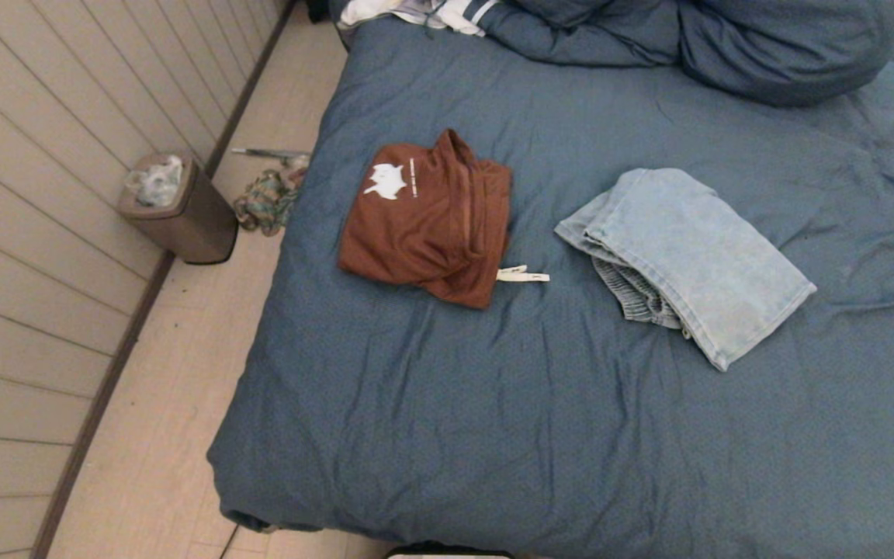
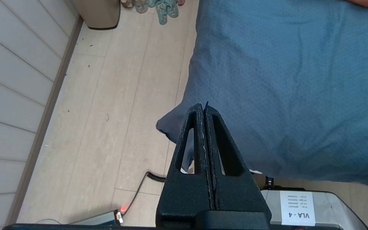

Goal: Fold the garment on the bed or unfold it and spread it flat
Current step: Unford the brown shorts

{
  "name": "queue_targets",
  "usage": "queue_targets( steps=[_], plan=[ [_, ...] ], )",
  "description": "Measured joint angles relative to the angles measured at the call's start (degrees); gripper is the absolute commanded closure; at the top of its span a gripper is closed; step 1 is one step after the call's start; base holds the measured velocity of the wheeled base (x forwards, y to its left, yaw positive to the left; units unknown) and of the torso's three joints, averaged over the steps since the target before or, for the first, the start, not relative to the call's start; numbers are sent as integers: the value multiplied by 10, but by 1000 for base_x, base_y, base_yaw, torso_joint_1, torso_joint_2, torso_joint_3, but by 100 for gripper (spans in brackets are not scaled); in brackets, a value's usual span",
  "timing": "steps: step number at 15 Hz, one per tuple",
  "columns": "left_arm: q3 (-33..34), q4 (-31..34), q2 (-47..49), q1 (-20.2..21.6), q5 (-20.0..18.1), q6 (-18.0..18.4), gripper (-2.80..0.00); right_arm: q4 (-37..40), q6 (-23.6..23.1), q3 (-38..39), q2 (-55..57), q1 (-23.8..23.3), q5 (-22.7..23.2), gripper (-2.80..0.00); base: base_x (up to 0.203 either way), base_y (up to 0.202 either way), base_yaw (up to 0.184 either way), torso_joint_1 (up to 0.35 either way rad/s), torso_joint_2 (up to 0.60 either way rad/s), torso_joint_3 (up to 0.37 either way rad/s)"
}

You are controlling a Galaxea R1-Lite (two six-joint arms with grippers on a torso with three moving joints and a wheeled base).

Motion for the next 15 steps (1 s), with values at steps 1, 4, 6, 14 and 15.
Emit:
queue_targets(
  steps=[1,4,6,14,15],
  plan=[
    [0,0,0,0,0,0,0,0,0,0,0,0,0,0,0,0,0,0,0,0],
    [0,0,0,0,0,0,0,-2,-4,0,0,0,2,0,0,0,0,0,0,0],
    [0,0,0,0,0,0,0,-1,-2,0,0,0,2,0,0,0,0,0,0,0],
    [0,0,0,0,0,0,0,0,1,0,0,0,7,0,0,0,0,0,0,0],
    [0,0,0,0,0,0,0,0,1,0,0,0,7,0,0,0,0,0,0,0]
  ],
)
